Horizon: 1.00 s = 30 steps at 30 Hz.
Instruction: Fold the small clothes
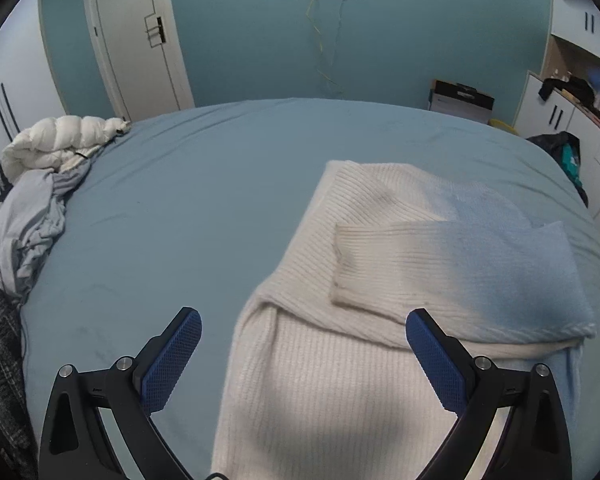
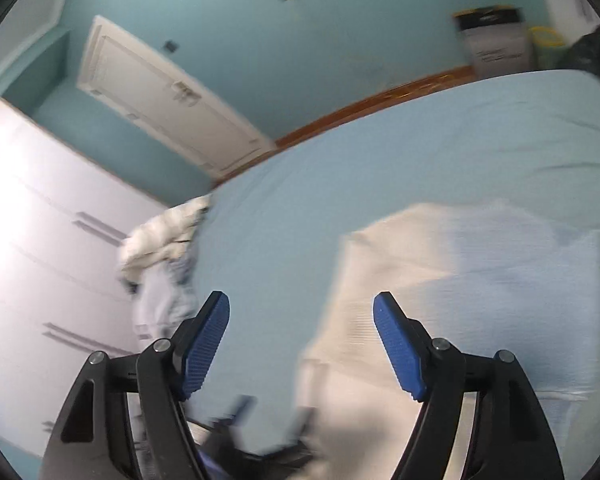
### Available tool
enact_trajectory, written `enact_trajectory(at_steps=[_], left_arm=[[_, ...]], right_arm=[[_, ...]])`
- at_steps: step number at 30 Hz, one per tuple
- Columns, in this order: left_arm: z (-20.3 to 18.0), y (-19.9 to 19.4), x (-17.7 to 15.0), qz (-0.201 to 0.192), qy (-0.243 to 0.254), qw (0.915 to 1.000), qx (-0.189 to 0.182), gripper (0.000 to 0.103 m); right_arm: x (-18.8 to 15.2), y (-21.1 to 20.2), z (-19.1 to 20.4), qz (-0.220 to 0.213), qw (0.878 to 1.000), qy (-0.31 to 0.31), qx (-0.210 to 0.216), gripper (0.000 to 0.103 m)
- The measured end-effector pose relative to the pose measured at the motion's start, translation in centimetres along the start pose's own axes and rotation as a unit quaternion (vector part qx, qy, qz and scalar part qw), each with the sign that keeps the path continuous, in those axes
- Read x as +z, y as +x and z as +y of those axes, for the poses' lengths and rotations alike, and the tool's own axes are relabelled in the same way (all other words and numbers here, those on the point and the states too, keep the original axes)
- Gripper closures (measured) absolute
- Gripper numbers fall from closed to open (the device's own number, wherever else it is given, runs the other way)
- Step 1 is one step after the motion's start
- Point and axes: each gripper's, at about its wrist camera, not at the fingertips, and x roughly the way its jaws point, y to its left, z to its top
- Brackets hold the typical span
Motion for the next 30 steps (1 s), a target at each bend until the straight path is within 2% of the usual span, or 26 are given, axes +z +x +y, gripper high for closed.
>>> enact_trajectory(at_steps=[3,6,8,10,13,15,17,19,21,24,27,28,29,30], left_arm=[[-0.8,0.6,-0.1,0.016,0.007,0.9998,-0.014,0.0],[-0.7,2.0,-0.1,0.051,-0.006,0.998,-0.037,0.0],[0.1,3.1,0.1,0.067,-0.029,0.9969,-0.028,0.0],[0.4,3.9,0.2,0.076,-0.047,0.9957,-0.023,0.0],[0.3,5.5,0.2,0.102,-0.051,0.993,-0.031,0.0],[-0.1,6.4,0.2,0.114,-0.045,0.992,-0.032,0.0],[-0.7,7.2,0.6,0.118,-0.038,0.9917,-0.033,0.0],[-1.5,8.5,1.5,0.12,-0.014,0.9923,-0.029,0.0],[-2.5,10.6,2.5,0.132,0.01,0.9911,-0.013,0.0],[-3.8,14.3,3.5,0.157,0.034,0.9869,-0.018,0.0],[-5.1,17.0,3.8,0.177,0.049,0.9828,-0.016,0.002],[-5.4,17.5,3.7,0.179,0.051,0.9824,-0.011,0.009],[-5.7,17.9,3.7,0.179,0.053,0.9823,-0.008,0.031],[-6.0,18.1,3.7,0.18,0.052,0.9821,-0.009,0.043]], right_arm=[[-3.0,-2.7,-6.9,-0.048,0.993,0.01,-0.103,0.029],[-8.3,-4.8,-14.7,-0.081,0.973,0.047,-0.212,0.023],[-11.5,-4.9,-19.9,-0.081,0.959,0.079,-0.259,0.023],[-14.8,-4.3,-23.8,-0.076,0.952,0.115,-0.274,0.023],[-18.7,-1.7,-29.3,-0.059,0.949,0.18,-0.253,0.023],[-18.8,-0.9,-30.0,-0.027,0.949,0.204,-0.238,0.023],[-18.0,0.1,-29.0,-0.02,0.958,0.192,-0.211,0.023],[-16.4,1.9,-28.5,0.007,0.963,0.15,-0.223,0.023],[-15.8,3.9,-28.4,0.026,0.962,0.119,-0.243,0.023],[-16.2,6.6,-28.6,0.052,0.957,0.13,-0.254,0.023],[-15.7,7.5,-26.9,0.024,0.958,0.107,-0.264,0.024],[-15.5,7.9,-26.2,0.015,0.961,0.093,-0.259,0.026],[-15.3,8.6,-25.4,0.015,0.963,0.078,-0.258,0.041],[-15.1,9.5,-24.7,0.023,0.964,0.063,-0.256,0.067]])
